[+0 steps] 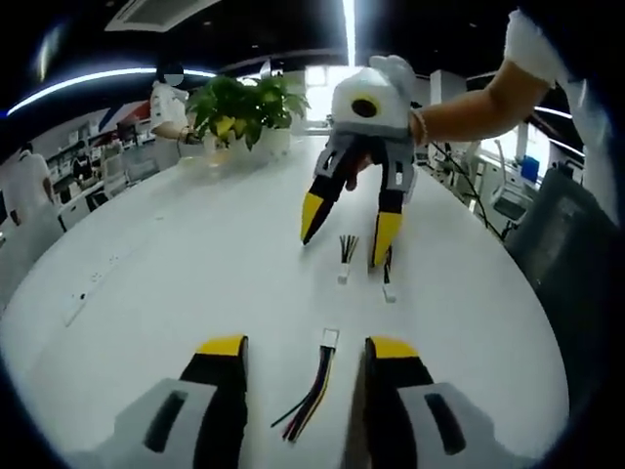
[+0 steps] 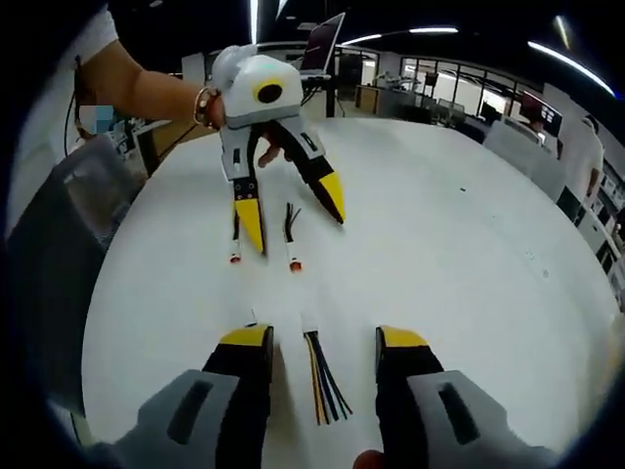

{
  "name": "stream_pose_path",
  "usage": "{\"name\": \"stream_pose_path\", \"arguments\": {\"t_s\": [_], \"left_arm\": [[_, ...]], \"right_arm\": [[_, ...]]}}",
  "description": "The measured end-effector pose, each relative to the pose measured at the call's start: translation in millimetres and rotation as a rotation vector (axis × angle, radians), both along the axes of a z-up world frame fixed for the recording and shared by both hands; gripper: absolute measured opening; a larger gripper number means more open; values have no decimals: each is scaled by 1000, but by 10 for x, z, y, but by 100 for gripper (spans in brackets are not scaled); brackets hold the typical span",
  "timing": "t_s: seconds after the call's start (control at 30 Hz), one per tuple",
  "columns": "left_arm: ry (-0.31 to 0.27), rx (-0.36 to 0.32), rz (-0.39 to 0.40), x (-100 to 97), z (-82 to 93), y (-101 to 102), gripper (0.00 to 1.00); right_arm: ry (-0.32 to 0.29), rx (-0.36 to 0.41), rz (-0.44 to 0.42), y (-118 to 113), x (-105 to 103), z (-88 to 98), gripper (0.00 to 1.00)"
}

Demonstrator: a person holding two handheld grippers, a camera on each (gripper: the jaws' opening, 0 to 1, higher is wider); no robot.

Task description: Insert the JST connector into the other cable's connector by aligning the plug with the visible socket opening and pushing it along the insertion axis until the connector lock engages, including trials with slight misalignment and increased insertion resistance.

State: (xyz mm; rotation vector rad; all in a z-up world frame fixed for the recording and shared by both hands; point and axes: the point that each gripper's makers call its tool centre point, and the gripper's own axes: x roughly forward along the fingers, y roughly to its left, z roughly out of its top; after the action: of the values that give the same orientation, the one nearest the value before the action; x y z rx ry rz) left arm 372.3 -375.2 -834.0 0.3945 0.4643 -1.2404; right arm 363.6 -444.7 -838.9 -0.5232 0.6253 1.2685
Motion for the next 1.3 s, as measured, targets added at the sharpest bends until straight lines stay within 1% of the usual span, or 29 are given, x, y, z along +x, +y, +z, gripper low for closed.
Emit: {"name": "stream_pose_path", "arguments": {"t_s": [0.1,0.2,0.27,0.37,0.47,0.57,0.63,0.83,1.0,1.27,1.3], "left_arm": [[-5,5,-4,-10,-19,0,40],[12,-6,-12,-47,-31,-23,37],[9,-2,-16,-57,-45,-24,35],[20,8,-24,-81,-86,-36,34],[21,3,-27,-92,-82,-50,32],[35,-7,-29,-132,-83,-75,26],[33,-8,-31,-133,-88,-65,24],[31,-19,-29,-131,-84,-68,22],[23,-26,-39,-113,-106,-52,16],[15,-38,-54,-147,-103,-65,12],[10,-40,-54,-148,-101,-70,9]], "right_arm": [[4,14,5,8,-12,0,36],[8,14,14,9,-29,-17,33],[9,15,17,9,-36,-26,31],[26,31,20,25,-68,-30,28],[25,31,25,22,-82,-48,24],[25,37,27,32,-87,-69,21],[27,39,28,37,-99,-80,20],[28,42,31,46,-110,-111,18],[24,52,23,52,-101,-109,16],[18,68,14,56,-94,-127,11],[15,70,12,57,-90,-127,10]]}}
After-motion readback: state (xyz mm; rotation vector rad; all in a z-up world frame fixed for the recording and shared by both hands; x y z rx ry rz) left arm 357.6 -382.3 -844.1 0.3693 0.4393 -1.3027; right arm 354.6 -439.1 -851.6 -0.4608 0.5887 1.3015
